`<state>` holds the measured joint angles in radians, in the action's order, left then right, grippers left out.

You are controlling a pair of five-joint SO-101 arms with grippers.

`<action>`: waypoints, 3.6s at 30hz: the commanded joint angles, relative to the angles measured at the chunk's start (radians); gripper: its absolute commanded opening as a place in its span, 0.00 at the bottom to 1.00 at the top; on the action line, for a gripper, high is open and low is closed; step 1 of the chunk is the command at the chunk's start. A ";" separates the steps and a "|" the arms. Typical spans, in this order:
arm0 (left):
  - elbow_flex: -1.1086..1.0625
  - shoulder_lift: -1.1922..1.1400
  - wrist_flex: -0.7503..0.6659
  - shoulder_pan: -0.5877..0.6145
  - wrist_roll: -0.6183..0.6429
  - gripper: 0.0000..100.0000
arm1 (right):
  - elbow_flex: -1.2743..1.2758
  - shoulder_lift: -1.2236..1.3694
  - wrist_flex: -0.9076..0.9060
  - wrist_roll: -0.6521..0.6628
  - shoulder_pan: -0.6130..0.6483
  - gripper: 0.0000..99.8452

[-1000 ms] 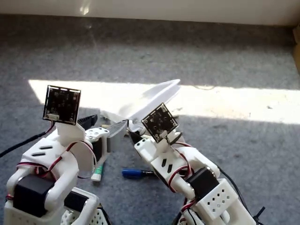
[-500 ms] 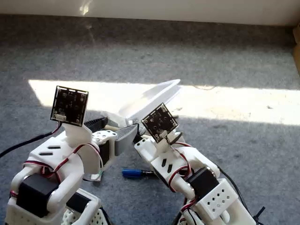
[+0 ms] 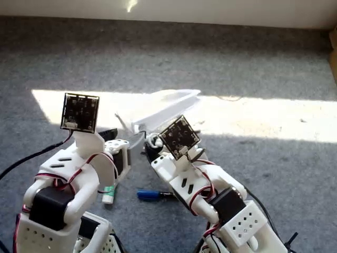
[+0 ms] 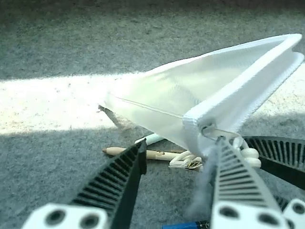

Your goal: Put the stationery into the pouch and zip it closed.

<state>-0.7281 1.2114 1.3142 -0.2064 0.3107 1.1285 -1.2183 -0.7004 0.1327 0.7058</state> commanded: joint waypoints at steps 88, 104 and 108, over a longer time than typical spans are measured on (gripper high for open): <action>-0.202 0.117 -0.180 0.045 -0.100 0.01 | -0.001 -0.021 0.059 0.006 -0.099 0.01; -0.196 0.119 -0.180 0.242 -0.098 0.01 | -0.008 -0.021 0.059 0.002 -0.318 0.01; -0.194 0.119 -0.180 0.262 -0.098 0.01 | -0.010 -0.021 0.061 0.002 -0.372 0.01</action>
<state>-0.9337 1.3203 1.1362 -0.0054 0.2186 1.1393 -1.2183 -0.6636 0.1343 0.4066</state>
